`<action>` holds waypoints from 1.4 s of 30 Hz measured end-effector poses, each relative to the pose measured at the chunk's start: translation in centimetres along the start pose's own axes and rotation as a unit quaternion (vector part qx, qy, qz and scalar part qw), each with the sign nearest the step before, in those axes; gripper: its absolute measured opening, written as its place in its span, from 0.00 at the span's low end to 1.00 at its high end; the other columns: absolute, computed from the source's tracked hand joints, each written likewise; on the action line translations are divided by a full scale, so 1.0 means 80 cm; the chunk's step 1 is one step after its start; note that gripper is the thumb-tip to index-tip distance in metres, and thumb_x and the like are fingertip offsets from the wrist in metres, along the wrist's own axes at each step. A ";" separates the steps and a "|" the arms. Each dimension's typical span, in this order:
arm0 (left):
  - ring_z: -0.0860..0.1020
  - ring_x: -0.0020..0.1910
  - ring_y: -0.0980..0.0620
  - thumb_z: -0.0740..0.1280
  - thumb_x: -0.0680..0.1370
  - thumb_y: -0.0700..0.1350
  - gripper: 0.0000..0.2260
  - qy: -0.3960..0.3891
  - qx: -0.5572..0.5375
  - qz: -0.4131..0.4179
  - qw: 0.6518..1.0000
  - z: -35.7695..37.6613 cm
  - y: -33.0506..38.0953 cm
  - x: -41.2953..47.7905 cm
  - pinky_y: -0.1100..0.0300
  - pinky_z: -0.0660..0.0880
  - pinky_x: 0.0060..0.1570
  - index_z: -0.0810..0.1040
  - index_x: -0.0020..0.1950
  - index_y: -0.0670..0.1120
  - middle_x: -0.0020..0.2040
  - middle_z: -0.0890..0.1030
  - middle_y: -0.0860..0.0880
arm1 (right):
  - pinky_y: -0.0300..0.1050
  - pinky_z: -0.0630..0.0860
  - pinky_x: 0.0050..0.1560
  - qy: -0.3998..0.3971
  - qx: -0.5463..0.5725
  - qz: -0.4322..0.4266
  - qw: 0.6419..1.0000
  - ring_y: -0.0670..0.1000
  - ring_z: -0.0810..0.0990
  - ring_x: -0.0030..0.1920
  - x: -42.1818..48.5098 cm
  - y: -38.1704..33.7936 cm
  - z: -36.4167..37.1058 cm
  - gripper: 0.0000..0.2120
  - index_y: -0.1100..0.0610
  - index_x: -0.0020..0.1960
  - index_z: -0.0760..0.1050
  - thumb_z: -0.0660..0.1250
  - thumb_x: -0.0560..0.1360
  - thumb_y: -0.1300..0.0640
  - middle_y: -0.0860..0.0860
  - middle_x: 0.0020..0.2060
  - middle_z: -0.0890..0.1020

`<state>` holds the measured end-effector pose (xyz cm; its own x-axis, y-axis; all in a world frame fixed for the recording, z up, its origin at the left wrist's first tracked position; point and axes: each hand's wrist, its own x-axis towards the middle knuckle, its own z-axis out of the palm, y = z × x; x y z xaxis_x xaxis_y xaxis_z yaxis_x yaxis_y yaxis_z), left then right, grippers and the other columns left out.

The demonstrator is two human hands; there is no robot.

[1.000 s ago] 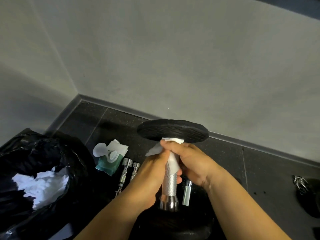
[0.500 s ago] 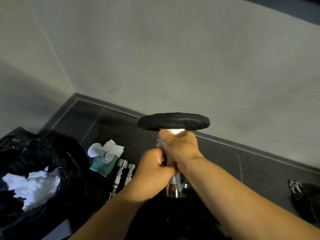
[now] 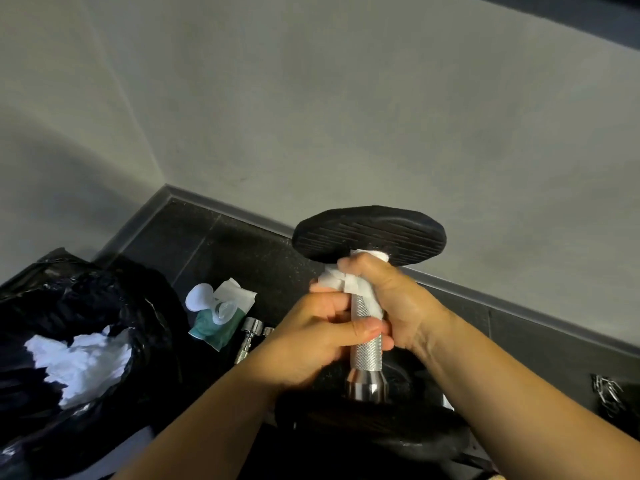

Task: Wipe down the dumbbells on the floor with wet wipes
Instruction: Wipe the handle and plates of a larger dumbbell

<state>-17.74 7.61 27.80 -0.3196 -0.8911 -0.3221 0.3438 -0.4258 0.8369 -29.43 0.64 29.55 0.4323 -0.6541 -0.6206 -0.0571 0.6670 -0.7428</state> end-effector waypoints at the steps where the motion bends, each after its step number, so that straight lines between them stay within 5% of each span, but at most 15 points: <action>1: 0.83 0.50 0.43 0.69 0.73 0.37 0.09 0.023 0.031 0.009 0.999 0.003 0.000 -0.002 0.52 0.79 0.53 0.80 0.53 0.38 0.47 0.84 0.40 | 0.56 0.77 0.49 0.066 -0.046 -0.016 0.997 0.57 0.80 0.40 -0.004 -0.002 0.007 0.07 0.58 0.40 0.80 0.71 0.68 0.54 0.58 0.39 0.83; 4: 0.84 0.45 0.49 0.69 0.73 0.34 0.05 0.100 0.158 0.036 0.982 0.011 0.003 -0.011 0.58 0.80 0.47 0.82 0.47 0.41 0.43 0.85 0.44 | 0.55 0.82 0.47 0.212 -0.142 -0.088 0.963 0.54 0.84 0.38 -0.014 -0.003 0.031 0.04 0.55 0.39 0.78 0.72 0.69 0.55 0.54 0.35 0.84; 8: 0.84 0.42 0.48 0.70 0.72 0.33 0.05 0.142 0.194 0.061 0.969 0.021 0.014 -0.028 0.52 0.79 0.49 0.82 0.42 0.43 0.39 0.85 0.45 | 0.51 0.82 0.44 0.238 -0.146 -0.135 0.951 0.52 0.84 0.37 -0.031 -0.006 0.051 0.04 0.54 0.38 0.78 0.72 0.69 0.54 0.52 0.34 0.84; 12: 0.83 0.49 0.44 0.71 0.73 0.38 0.05 0.084 0.112 0.062 0.988 0.030 0.033 -0.050 0.45 0.77 0.56 0.84 0.47 0.44 0.46 0.85 0.43 | 0.45 0.81 0.38 0.019 0.027 -0.049 0.998 0.52 0.82 0.34 -0.062 -0.033 0.046 0.03 0.61 0.43 0.79 0.69 0.71 0.60 0.57 0.38 0.84; 14: 0.83 0.49 0.42 0.71 0.70 0.40 0.07 0.052 0.072 0.056 0.994 0.039 0.047 -0.063 0.46 0.78 0.55 0.85 0.47 0.44 0.47 0.85 0.40 | 0.46 0.78 0.44 -0.081 0.056 -0.015 0.995 0.53 0.81 0.39 -0.077 -0.041 0.040 0.09 0.61 0.44 0.81 0.71 0.68 0.56 0.58 0.42 0.83; 16: 0.83 0.48 0.42 0.69 0.70 0.41 0.10 0.026 0.061 0.051 0.996 0.049 0.059 -0.075 0.49 0.79 0.53 0.83 0.49 0.42 0.47 0.85 0.41 | 0.49 0.73 0.53 -0.121 0.051 -0.016 0.991 0.55 0.79 0.46 -0.087 -0.042 0.037 0.15 0.60 0.44 0.83 0.73 0.63 0.51 0.59 0.47 0.83; 19: 0.83 0.49 0.43 0.70 0.73 0.40 0.08 0.028 0.100 0.064 0.993 0.068 0.072 -0.093 0.49 0.79 0.54 0.81 0.52 0.41 0.46 0.85 0.43 | 0.49 0.72 0.51 -0.129 0.053 -0.037 0.990 0.56 0.78 0.46 -0.112 -0.048 0.042 0.15 0.61 0.46 0.82 0.72 0.65 0.52 0.59 0.47 0.82; 22: 0.84 0.47 0.46 0.70 0.74 0.40 0.05 0.095 0.170 0.097 0.976 0.093 0.077 -0.107 0.48 0.79 0.54 0.82 0.48 0.41 0.43 0.85 0.43 | 0.46 0.79 0.40 -0.005 -0.009 -0.102 0.995 0.53 0.82 0.37 -0.140 -0.057 0.055 0.07 0.59 0.44 0.79 0.71 0.70 0.56 0.56 0.39 0.84; 25: 0.82 0.40 0.46 0.71 0.71 0.38 0.02 0.171 0.241 0.124 0.947 0.120 0.079 -0.113 0.47 0.79 0.47 0.80 0.40 0.40 0.37 0.83 0.42 | 0.52 0.82 0.44 0.167 -0.137 -0.185 0.959 0.52 0.84 0.38 -0.158 -0.058 0.068 0.04 0.54 0.39 0.80 0.72 0.68 0.54 0.51 0.34 0.85; 27: 0.81 0.37 0.46 0.70 0.71 0.34 0.03 0.194 0.237 0.127 0.943 0.135 0.080 -0.115 0.47 0.78 0.44 0.79 0.39 0.40 0.34 0.82 0.42 | 0.51 0.82 0.43 0.205 -0.177 -0.214 0.939 0.52 0.84 0.36 -0.170 -0.062 0.067 0.05 0.53 0.37 0.79 0.72 0.67 0.52 0.49 0.31 0.84; 30: 0.84 0.43 0.50 0.70 0.73 0.36 0.03 0.152 0.165 0.127 0.966 0.152 0.083 -0.122 0.54 0.79 0.47 0.82 0.45 0.42 0.40 0.85 0.47 | 0.51 0.82 0.43 0.076 -0.157 -0.186 0.967 0.55 0.84 0.38 -0.188 -0.073 0.049 0.06 0.59 0.41 0.80 0.72 0.67 0.57 0.55 0.36 0.84; 34: 0.84 0.49 0.44 0.73 0.69 0.41 0.08 0.089 0.035 0.118 0.988 0.179 0.087 -0.132 0.50 0.79 0.54 0.84 0.48 0.44 0.47 0.85 0.44 | 0.46 0.78 0.40 -0.126 -0.146 -0.137 0.972 0.53 0.80 0.39 -0.213 -0.091 0.014 0.11 0.58 0.46 0.78 0.72 0.68 0.54 0.56 0.38 0.81; 38: 0.83 0.51 0.44 0.67 0.73 0.36 0.10 0.122 0.000 0.099 0.988 0.202 0.087 -0.130 0.51 0.78 0.56 0.81 0.53 0.41 0.51 0.84 0.41 | 0.41 0.76 0.35 -0.120 -0.154 -0.150 0.969 0.50 0.79 0.36 -0.232 -0.094 -0.013 0.15 0.60 0.49 0.77 0.68 0.68 0.51 0.55 0.38 0.81; 42: 0.83 0.52 0.46 0.66 0.76 0.35 0.11 0.156 0.028 0.101 0.982 0.213 0.087 -0.128 0.50 0.77 0.58 0.80 0.57 0.41 0.52 0.84 0.41 | 0.51 0.76 0.49 -0.024 -0.173 -0.186 0.967 0.54 0.80 0.44 -0.250 -0.097 -0.039 0.14 0.60 0.51 0.79 0.67 0.71 0.52 0.55 0.42 0.83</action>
<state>-27.11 16.42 44.48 0.0392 -0.9651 -0.2589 0.3206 -0.2332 0.9181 -40.46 7.40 46.95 0.5207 -0.8037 -0.2879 -0.1829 0.2243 -0.9572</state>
